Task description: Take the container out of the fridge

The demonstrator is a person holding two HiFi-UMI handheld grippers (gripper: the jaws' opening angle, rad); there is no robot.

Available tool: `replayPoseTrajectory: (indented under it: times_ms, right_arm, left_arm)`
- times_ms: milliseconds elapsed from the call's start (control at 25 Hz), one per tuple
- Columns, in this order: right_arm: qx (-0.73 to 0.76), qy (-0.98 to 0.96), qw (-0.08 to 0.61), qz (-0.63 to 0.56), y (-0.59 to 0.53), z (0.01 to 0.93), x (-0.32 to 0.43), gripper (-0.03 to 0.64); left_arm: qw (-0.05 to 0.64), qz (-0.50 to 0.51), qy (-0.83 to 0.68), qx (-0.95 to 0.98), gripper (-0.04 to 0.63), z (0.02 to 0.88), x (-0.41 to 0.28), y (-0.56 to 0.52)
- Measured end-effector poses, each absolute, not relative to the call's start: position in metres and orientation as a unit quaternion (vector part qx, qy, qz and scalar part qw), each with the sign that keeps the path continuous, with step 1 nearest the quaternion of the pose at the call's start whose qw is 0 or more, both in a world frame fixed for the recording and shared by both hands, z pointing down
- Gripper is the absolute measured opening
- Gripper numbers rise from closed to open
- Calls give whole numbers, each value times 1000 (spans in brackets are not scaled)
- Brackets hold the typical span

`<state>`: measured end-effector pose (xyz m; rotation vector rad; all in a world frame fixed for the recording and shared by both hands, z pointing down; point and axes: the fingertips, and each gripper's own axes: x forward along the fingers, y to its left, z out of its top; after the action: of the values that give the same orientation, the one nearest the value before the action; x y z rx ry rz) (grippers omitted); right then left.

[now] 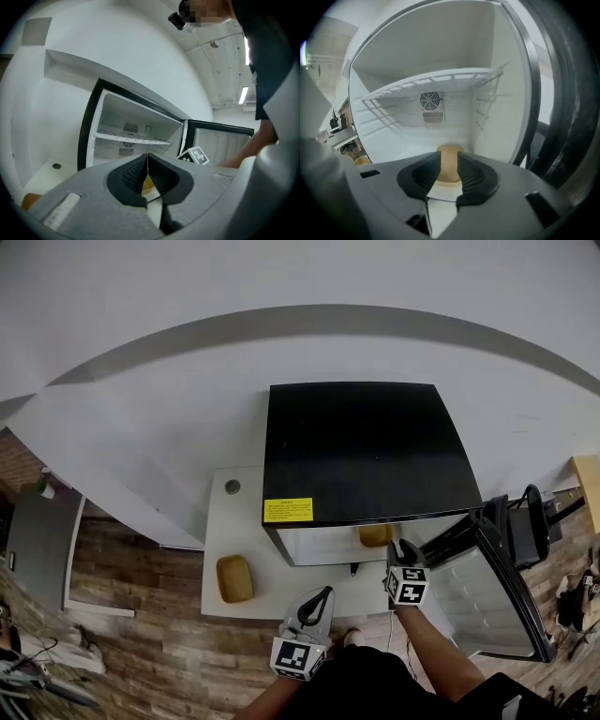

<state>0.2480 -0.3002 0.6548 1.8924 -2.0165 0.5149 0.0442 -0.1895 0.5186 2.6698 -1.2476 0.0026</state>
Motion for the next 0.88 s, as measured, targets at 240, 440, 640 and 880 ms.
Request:
replayPoseTrajectory:
  times_ms: [240, 440, 640, 880]
  right_arm:
    - [669, -691, 173, 212, -318, 693, 256, 169]
    - [677, -673, 162, 249, -331, 718, 265, 206]
    - [680, -656, 174, 277, -347, 747, 274, 206]
    - [664, -660, 188, 297, -362, 772, 271, 206]
  left_arm:
    - [100, 4, -436, 894, 16, 521, 33, -187]
    - [104, 12, -448, 888, 15, 526, 25, -185]
    - [105, 19, -455, 884, 15, 525, 25, -182]
    - [109, 24, -463, 879, 15, 530, 23, -177]
